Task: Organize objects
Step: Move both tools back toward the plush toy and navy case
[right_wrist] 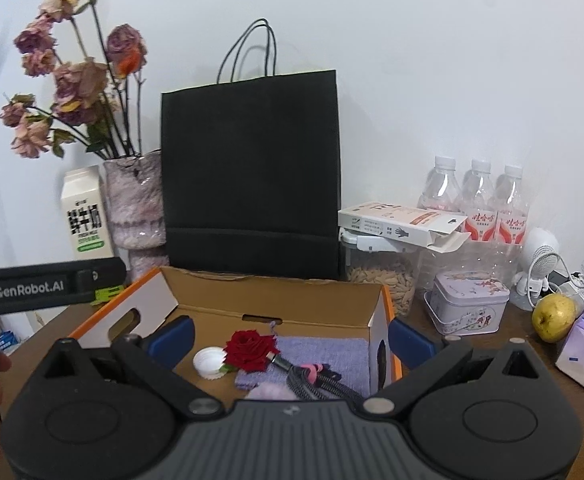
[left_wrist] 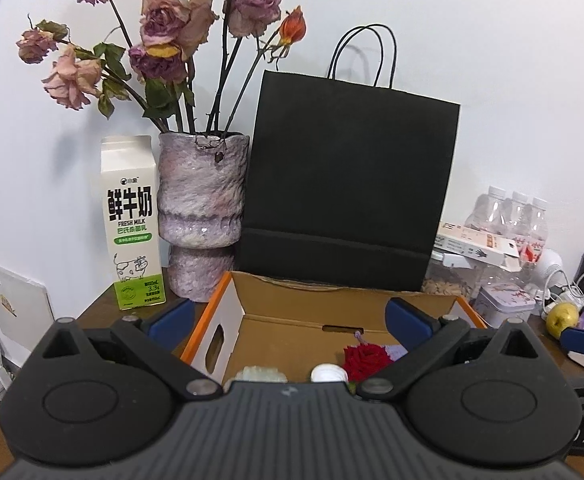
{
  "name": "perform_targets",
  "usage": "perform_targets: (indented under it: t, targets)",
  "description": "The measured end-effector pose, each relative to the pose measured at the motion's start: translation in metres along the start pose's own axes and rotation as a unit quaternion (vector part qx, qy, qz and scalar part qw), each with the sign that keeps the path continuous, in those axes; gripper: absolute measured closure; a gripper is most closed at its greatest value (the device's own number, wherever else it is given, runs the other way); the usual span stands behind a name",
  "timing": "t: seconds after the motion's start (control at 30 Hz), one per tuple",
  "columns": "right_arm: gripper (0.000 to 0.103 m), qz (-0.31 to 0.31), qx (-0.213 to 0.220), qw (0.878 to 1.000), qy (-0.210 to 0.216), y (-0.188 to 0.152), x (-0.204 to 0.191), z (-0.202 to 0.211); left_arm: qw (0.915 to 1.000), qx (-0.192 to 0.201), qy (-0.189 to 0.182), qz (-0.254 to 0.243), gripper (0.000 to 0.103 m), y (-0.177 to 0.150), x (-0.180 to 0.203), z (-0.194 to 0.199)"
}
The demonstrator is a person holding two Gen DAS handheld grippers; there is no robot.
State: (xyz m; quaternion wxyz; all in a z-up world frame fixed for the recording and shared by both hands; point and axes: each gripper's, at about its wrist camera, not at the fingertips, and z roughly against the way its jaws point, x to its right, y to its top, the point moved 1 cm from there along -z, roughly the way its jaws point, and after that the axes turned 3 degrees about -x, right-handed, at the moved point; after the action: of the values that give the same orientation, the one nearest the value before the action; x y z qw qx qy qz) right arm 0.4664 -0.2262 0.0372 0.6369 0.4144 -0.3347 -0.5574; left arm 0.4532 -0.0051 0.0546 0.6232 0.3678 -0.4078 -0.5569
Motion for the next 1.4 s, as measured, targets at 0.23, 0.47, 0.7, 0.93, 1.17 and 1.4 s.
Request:
perform_targets:
  t: [0.23,0.47,0.7,0.93,1.17,1.4]
  targets:
    - [0.000,0.014,-0.003,1.000,0.000,-0.015,-0.006,0.029,1.0000,-0.005,-0.003,-0.004,0.000,-0.014,0.001,0.030]
    - [0.000,0.015,-0.007,1.000,-0.004,-0.035,-0.004,0.061,0.9998,-0.017,-0.007,0.003,0.000,-0.030,-0.003,0.059]
    - [0.000,0.027,-0.011,1.000,0.001,-0.059,-0.006,0.090,0.9993,-0.036,-0.005,0.002,0.000,-0.051,-0.004,0.085]
    - [0.000,0.025,-0.025,0.999,-0.005,-0.086,-0.003,0.112,0.9985,-0.053,-0.015,0.004,0.000,-0.076,-0.002,0.106]
    - [0.000,0.030,-0.036,0.999,-0.017,-0.112,-0.002,0.128,0.9977,-0.066,-0.018,-0.003,0.000,-0.099,0.001,0.123]
    - [0.000,0.041,-0.045,0.998,-0.019,-0.143,-0.005,0.144,0.9967,-0.079,-0.021,-0.007,0.000,-0.121,0.000,0.136]
